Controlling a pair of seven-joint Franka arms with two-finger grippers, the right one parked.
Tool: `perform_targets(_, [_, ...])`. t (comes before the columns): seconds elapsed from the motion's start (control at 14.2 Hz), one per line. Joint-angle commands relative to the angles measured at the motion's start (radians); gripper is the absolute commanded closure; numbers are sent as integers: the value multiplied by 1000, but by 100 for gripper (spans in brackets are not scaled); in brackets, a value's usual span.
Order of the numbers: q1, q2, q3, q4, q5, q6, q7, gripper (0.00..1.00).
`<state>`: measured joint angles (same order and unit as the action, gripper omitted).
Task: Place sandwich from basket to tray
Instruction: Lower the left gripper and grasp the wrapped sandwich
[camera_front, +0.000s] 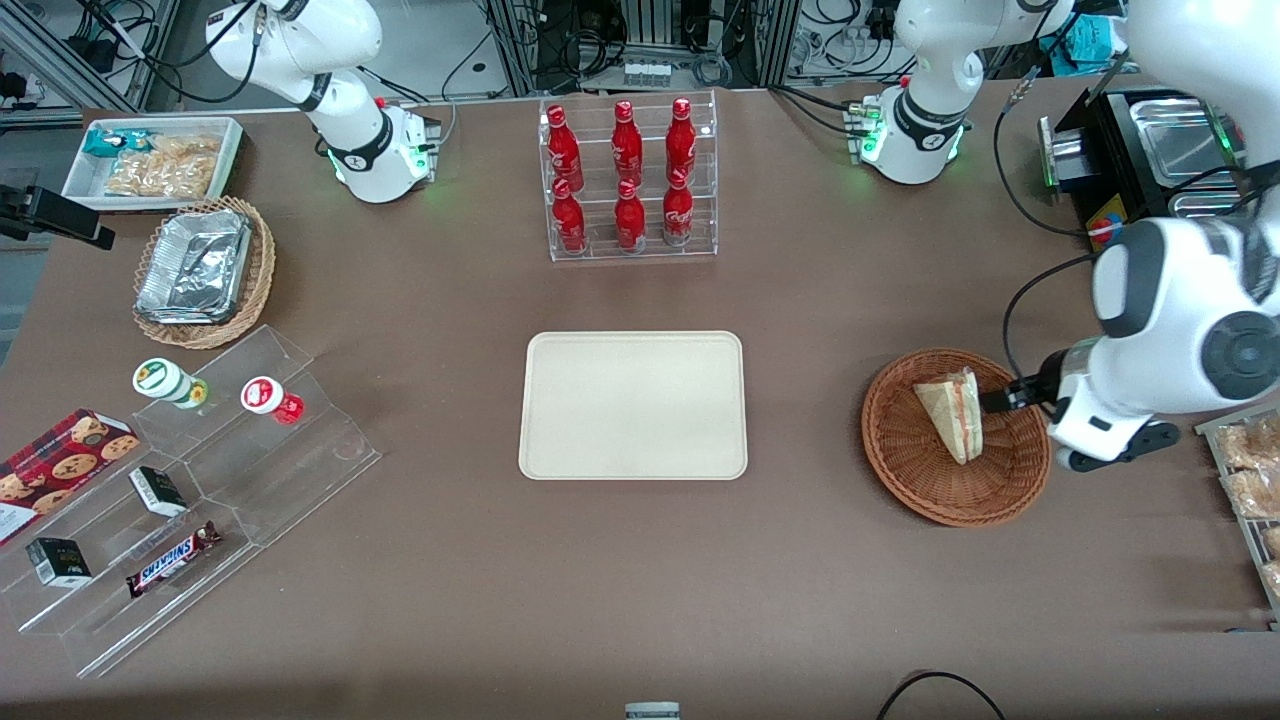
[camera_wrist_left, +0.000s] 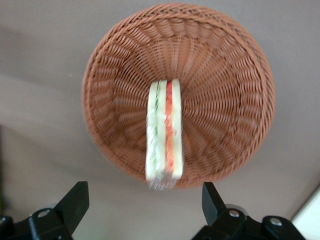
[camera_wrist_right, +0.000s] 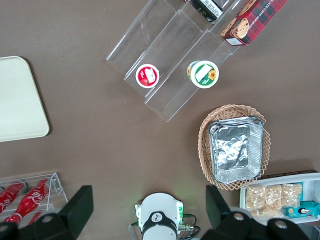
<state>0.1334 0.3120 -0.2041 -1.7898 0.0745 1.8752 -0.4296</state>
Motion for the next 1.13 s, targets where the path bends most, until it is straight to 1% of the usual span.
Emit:
perform_targets(0.0, [-1,-10,-4,-115,-7,157,-72,0])
perform_targets(0.35, [0,58,-4,-284,-7,441,-95,0])
perform_targets(0.56, [-1,84,2,-324,-7,492,-97,0])
perform_targets(0.64, [-1,87,3,-324,-7,492,-97,12])
perform_targets(0.71, [0,85,3,-324,-7,492,-97,38])
perform_targets(0.78, [0,82,3,-323,-7,489,-95,57])
perform_targets(0.85, [0,78,3,-318,-7,483,-89,73])
perform_targets(0.92, [-1,73,2,-309,-5,481,-89,80])
perform_targets(1.06, [-5,53,2,-272,4,434,-81,81])
